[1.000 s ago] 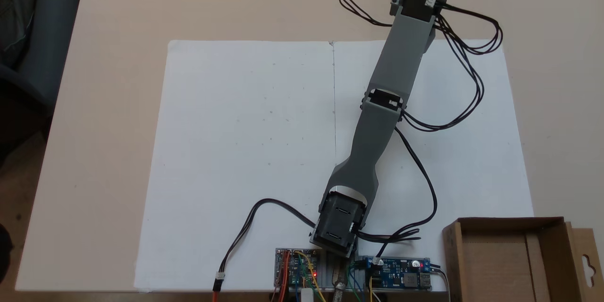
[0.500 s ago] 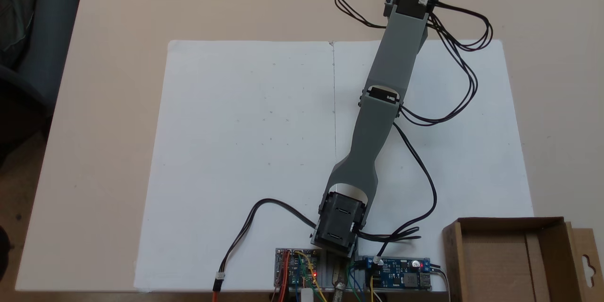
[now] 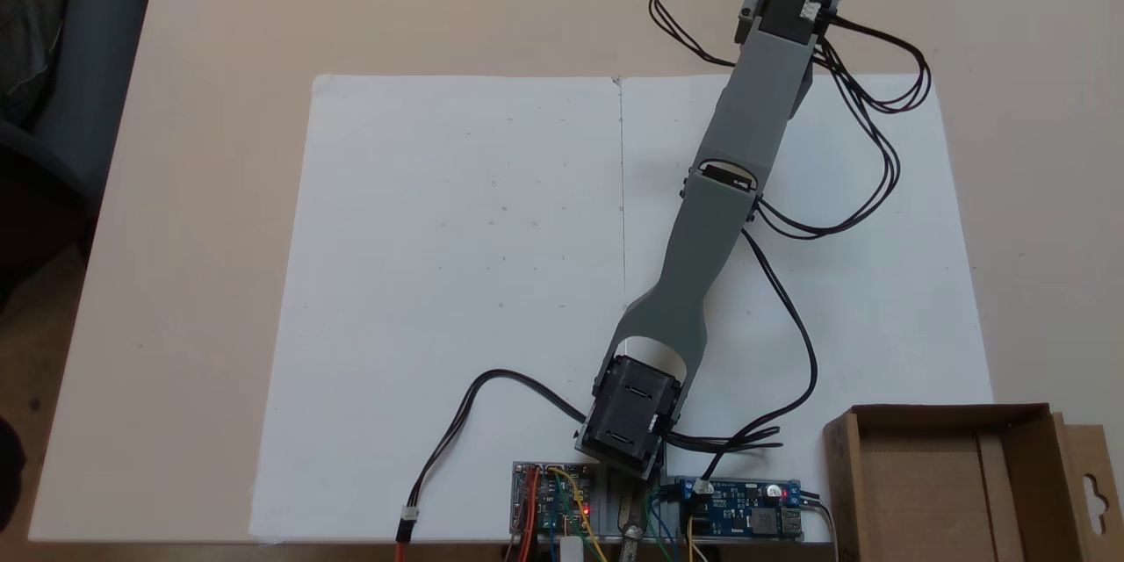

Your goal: Grasp a green dice and put it in the bin.

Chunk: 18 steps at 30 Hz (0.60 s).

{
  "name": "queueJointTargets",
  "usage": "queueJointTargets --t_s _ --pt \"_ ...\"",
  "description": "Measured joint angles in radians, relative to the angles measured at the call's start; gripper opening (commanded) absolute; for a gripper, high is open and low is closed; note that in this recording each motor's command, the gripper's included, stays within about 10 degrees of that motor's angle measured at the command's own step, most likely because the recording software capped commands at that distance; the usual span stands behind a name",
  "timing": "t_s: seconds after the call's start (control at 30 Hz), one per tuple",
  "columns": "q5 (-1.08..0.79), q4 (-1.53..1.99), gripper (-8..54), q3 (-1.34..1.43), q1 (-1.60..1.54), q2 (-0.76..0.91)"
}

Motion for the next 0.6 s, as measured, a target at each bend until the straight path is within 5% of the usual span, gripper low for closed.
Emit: queueJointTargets --t_s 0.6 --pt "0.000 0.000 47.4 -0.020 -0.029 -0.021"
